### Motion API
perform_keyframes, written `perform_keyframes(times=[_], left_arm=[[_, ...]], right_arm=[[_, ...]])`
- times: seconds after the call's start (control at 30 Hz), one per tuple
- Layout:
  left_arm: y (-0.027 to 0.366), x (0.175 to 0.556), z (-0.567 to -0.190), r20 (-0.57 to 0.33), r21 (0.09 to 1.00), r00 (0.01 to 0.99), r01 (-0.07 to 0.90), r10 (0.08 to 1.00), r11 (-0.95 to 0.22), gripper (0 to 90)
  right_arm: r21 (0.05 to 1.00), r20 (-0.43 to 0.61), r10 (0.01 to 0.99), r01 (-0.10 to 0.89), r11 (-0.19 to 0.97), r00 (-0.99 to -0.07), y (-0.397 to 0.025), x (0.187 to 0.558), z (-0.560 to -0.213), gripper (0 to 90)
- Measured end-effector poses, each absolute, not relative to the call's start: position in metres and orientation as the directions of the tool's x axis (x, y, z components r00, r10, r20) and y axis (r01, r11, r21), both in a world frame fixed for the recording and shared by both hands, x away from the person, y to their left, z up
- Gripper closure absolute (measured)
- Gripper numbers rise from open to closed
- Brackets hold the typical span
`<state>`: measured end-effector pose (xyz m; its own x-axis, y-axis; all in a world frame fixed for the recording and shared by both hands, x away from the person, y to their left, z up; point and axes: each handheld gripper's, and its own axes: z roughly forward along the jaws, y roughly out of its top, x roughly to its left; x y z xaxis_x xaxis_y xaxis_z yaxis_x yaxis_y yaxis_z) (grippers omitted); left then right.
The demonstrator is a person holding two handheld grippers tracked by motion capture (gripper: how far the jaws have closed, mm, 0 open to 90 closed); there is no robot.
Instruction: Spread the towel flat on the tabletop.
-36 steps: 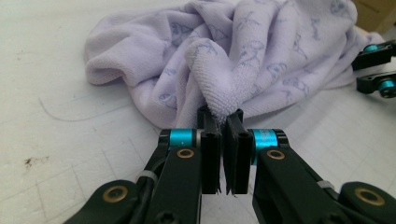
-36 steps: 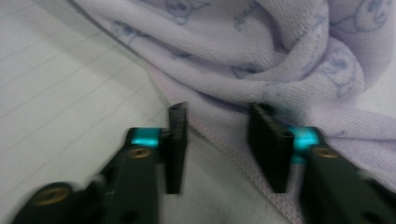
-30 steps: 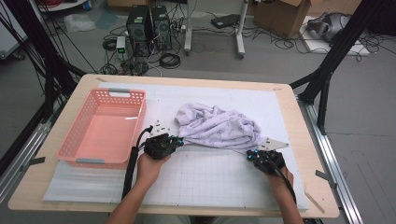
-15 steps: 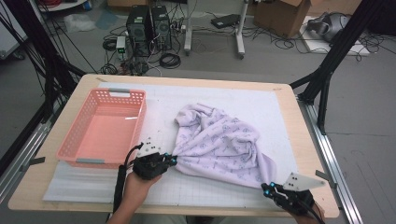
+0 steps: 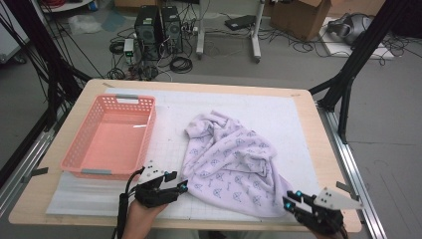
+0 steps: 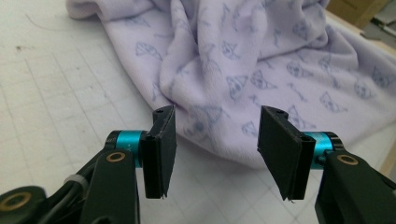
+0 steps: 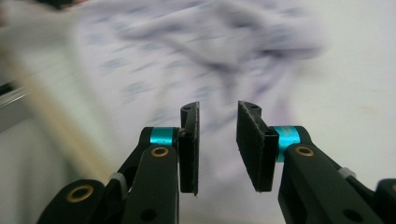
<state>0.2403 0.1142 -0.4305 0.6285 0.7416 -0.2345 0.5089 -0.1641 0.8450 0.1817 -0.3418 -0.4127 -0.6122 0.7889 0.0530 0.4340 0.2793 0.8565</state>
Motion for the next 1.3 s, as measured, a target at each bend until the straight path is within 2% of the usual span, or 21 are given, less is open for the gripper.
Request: perform_keyframes(times=[0.2, 0.37, 0.5, 0.53, 0.6, 0.63, 0.7, 0.8, 0.97, 1.17, 1.23, 1.3], left_arm=[[0.108, 0.265, -0.438, -0.25, 0.818, 0.598, 0.552, 0.762, -0.164, 47.2], [0.092, 0.287, -0.447, -0.243, 0.782, 0.605, 0.585, 0.759, -0.216, 45.8], [0.079, 0.294, -0.449, -0.23, 0.781, 0.622, 0.577, 0.748, -0.24, 45.5], [0.076, 0.294, -0.449, -0.202, 0.783, 0.631, 0.563, 0.749, -0.264, 50.6], [0.073, 0.292, -0.448, -0.099, 0.789, 0.659, 0.509, 0.746, -0.345, 70.4], [0.074, 0.292, -0.448, -0.098, 0.786, 0.664, 0.508, 0.741, -0.352, 77.0], [0.077, 0.292, -0.446, -0.105, 0.788, 0.66, 0.511, 0.744, -0.342, 79.9], [0.085, 0.284, -0.443, -0.112, 0.802, 0.656, 0.503, 0.746, -0.322, 80.1], [0.102, 0.264, -0.441, -0.159, 0.809, 0.663, 0.512, 0.731, -0.288, 80.1], [0.114, 0.244, -0.438, -0.185, 0.798, 0.665, 0.532, 0.724, -0.285, 79.2], [0.114, 0.242, -0.438, -0.186, 0.803, 0.666, 0.527, 0.723, -0.279, 74.8], [0.114, 0.246, -0.436, -0.193, 0.813, 0.664, 0.521, 0.722, -0.261, 65.0]], right_arm=[[0.823, 0.029, 0.88, 0.511, 0.249, -0.474, -0.346, 0.239, -0.426, 68.9], [0.772, 0.069, 0.84, 0.562, 0.297, -0.538, -0.316, 0.272, -0.446, 62.6], [0.77, 0.052, 0.829, 0.551, 0.322, -0.557, -0.297, 0.271, -0.449, 69.2], [0.769, 0.056, 0.832, 0.555, 0.317, -0.552, -0.297, 0.271, -0.449, 70.9], [0.766, 0.054, 0.832, 0.558, 0.321, -0.552, -0.299, 0.269, -0.449, 78.3], [0.765, 0.044, 0.832, 0.555, 0.329, -0.554, -0.3, 0.269, -0.449, 82.9], [0.764, 0.024, 0.825, 0.543, 0.348, -0.564, -0.304, 0.267, -0.447, 85.7], [0.77, -0.033, 0.841, 0.523, 0.366, -0.54, -0.314, 0.257, -0.444, 86.3], [0.728, -0.113, 0.859, 0.547, 0.413, -0.499, -0.336, 0.231, -0.438, 87.0], [0.714, -0.119, 0.862, 0.561, 0.419, -0.492, -0.353, 0.194, -0.432, 88.6], [0.744, -0.09, 0.856, 0.537, 0.398, -0.509, -0.357, 0.189, -0.43, 88.0], [0.771, -0.066, 0.858, 0.52, 0.369, -0.51, -0.359, 0.192, -0.428, 85.8]])
